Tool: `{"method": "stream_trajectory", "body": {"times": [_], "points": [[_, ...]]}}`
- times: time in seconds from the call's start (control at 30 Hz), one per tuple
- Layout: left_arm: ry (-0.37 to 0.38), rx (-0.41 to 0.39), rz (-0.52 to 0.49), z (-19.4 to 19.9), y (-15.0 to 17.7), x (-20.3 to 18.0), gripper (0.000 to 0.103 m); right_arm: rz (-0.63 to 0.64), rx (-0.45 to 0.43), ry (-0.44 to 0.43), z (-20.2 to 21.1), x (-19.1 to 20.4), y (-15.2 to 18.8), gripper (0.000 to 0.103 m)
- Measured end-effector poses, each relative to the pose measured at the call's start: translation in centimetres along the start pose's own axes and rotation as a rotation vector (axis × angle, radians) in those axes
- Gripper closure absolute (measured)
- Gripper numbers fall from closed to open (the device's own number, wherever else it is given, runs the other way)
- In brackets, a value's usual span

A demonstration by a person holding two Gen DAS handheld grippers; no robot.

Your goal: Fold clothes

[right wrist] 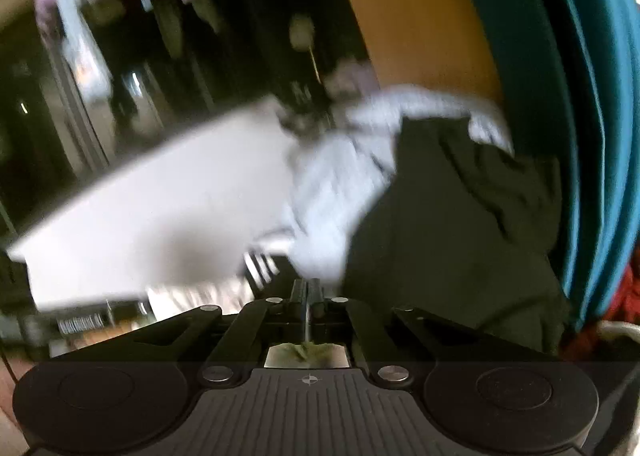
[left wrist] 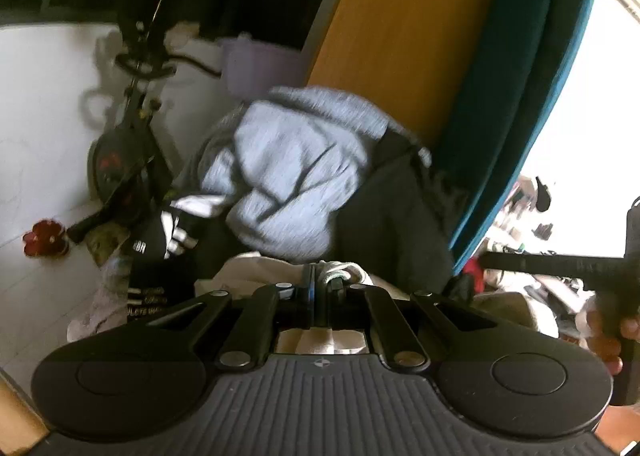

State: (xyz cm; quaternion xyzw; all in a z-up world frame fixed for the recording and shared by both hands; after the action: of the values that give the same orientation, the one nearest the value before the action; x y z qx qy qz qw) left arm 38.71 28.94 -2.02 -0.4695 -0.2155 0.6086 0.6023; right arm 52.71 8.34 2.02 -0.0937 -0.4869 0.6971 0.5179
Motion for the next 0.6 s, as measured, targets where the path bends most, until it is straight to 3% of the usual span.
{"method": "stream_trajectory", "body": {"times": [0.03,0.1,0.27,0.47,0.53,0.6], "points": [[0.006,0.019,0.005,-0.5,0.3,0.3,0.098,0.005,0.033,0.018,-0.6,-0.2,0.5,0.084],[0.013,0.045,-0.004,-1.2,0.8,0.7,0.098,0.016,0.073,0.044,-1.2,-0.4,2.2,0.038],[0.036,0.121,-0.011,-2.8,2.3,2.0,0.097,0.118,0.188,0.154,-2.9,-0.3,7.0,0.010],[0.064,0.208,-0.003,-4.6,3.5,3.4,0.090,0.150,0.313,0.087,-5.4,1.0,11.4,0.009],[0.061,0.221,-0.014,-4.9,3.6,3.6,0.086,0.200,0.355,0.097,-6.5,1.7,12.3,0.023],[0.060,0.230,-0.036,-5.0,3.7,3.6,0.084,0.249,0.395,0.116,-7.6,2.3,13.0,0.051]]}}
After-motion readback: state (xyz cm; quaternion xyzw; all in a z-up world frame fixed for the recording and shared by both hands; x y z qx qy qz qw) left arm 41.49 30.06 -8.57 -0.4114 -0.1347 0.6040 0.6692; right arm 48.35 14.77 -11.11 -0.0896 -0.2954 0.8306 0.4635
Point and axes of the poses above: each gripper's, at about its wrist camera, not at the fingertips, and z roughly against the way its jaws point, x to its left, y to its underside, the point moved 3 cm from there along -z, roughly the way its jaws point, and after that the axes turned 3 degrees about -z, right-handed, at the moved point
